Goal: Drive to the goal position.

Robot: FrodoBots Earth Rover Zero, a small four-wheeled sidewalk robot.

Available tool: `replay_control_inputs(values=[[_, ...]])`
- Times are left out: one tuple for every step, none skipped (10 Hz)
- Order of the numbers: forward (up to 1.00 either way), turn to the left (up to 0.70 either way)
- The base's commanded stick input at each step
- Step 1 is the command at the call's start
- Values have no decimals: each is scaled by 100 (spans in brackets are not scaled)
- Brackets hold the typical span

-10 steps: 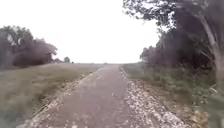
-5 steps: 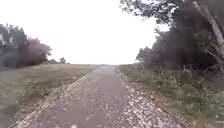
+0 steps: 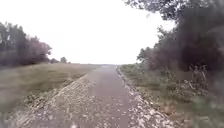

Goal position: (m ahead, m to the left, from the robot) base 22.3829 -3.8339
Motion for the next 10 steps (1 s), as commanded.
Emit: replay_control_inputs(values=[[100,0],[100,0],[100,0],[100,0],[100,20],[100,30],[100,0],[100,0],[100,0],[100,0]])
